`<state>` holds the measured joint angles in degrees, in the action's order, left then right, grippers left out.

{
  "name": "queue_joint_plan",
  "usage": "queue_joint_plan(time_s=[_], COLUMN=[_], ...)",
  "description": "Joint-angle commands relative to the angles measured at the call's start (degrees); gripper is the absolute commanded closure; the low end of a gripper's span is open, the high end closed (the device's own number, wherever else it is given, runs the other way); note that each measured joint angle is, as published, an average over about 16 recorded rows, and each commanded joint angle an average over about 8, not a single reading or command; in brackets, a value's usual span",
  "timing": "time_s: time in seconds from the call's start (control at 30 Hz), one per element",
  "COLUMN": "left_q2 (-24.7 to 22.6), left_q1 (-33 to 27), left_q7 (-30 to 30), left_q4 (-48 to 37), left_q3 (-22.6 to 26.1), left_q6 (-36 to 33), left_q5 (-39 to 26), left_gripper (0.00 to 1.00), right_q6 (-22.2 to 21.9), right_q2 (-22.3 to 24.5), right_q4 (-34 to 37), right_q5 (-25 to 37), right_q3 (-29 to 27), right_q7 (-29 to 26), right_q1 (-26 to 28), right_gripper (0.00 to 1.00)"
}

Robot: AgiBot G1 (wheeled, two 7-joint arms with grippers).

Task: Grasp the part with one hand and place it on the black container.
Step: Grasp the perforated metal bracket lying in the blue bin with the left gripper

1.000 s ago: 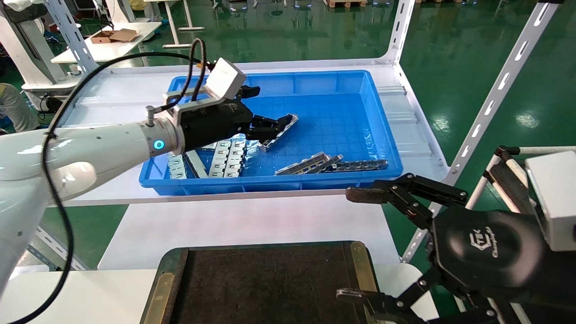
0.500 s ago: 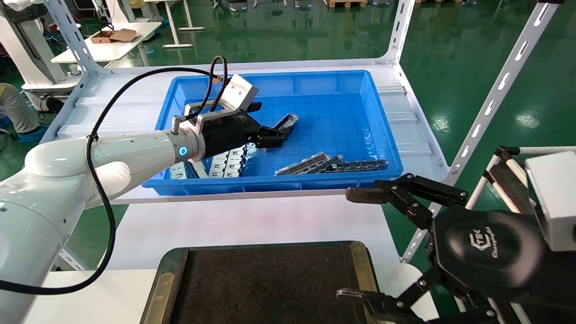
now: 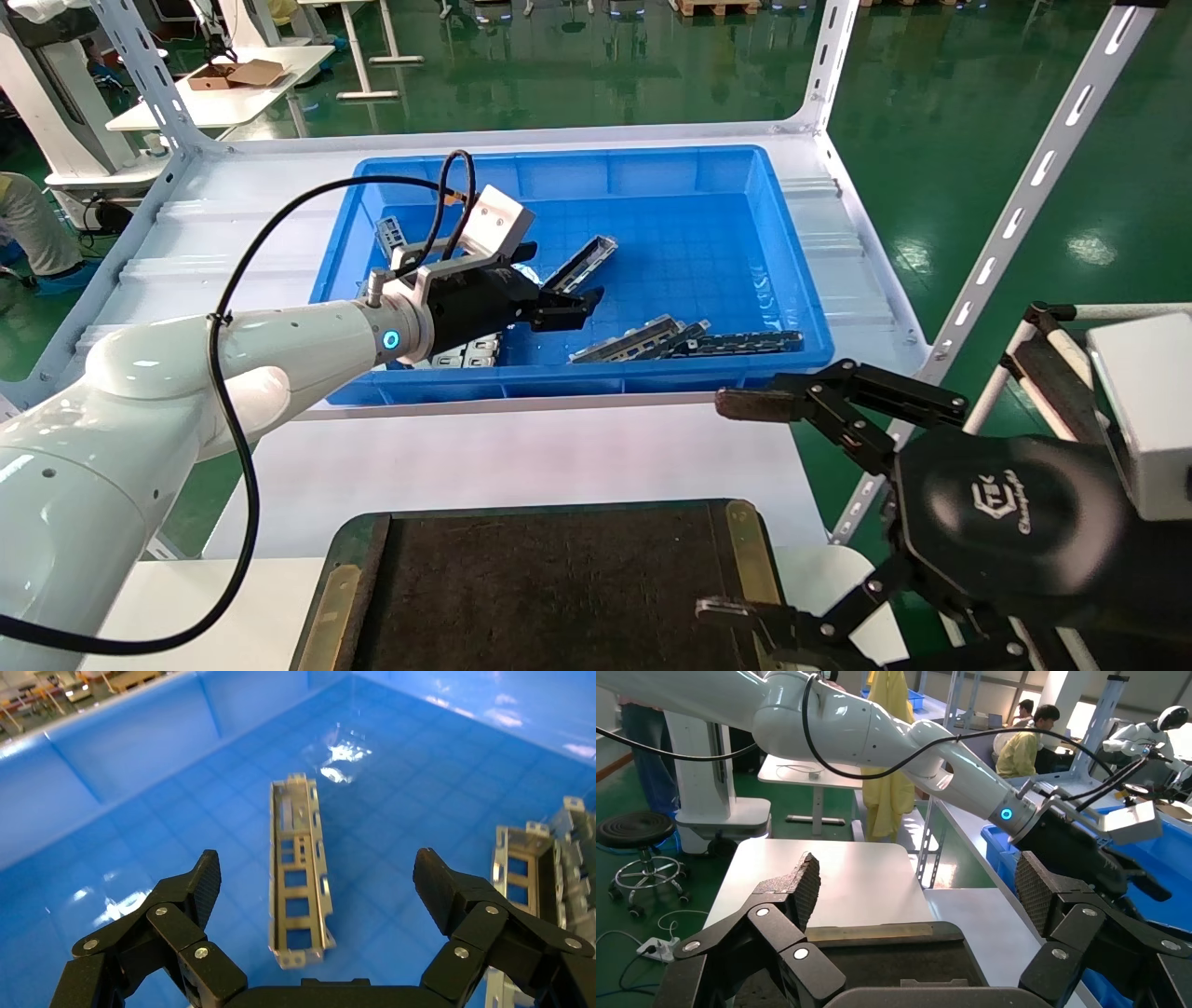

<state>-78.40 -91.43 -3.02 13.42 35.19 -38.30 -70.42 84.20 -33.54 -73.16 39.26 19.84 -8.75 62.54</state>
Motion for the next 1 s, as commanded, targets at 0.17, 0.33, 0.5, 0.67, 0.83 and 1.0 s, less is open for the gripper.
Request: queue_joint_plan(time_s=[0.17, 0.33, 0.5, 0.67, 0.83, 1.0], left_q2=[0.0, 0.1, 0.1, 0.2, 0.2, 0.2], left_q1=[0.9, 1.4, 1.7, 1.9, 2.0, 2.0], left_q7=[2.2, 3.8, 4.8, 5.2, 5.3, 5.3], left_q4=[0.8, 1.3, 1.7, 2.1, 2.4, 2.6], left_q3=[2.8, 4.9, 6.9, 8.7, 10.4, 11.9], left_q6=[2.0, 3.6, 4.8, 5.6, 6.1, 6.6], left_q5=[1.6, 3.2, 4.6, 6.1, 7.5, 8.8], left_gripper=[1.00, 1.00, 1.00, 1.00, 1.00, 1.00], right_q6=[0.0, 0.0, 0.0, 0.0, 0.0, 0.0], right_q2=[0.0, 0.0, 0.0, 0.0, 0.0, 0.0], right_q4=[0.0, 0.0, 0.0, 0.0, 0.0, 0.0], right_q5=[0.0, 0.0, 0.0, 0.0, 0.0, 0.0], right_q3=[0.0, 0.0, 0.0, 0.0, 0.0, 0.0], right_q7=[0.0, 0.0, 0.0, 0.0, 0.0, 0.0], right_q1=[0.0, 0.0, 0.0, 0.0, 0.0, 0.0], right_gripper=[1.00, 1.00, 1.00, 1.00, 1.00, 1.00])
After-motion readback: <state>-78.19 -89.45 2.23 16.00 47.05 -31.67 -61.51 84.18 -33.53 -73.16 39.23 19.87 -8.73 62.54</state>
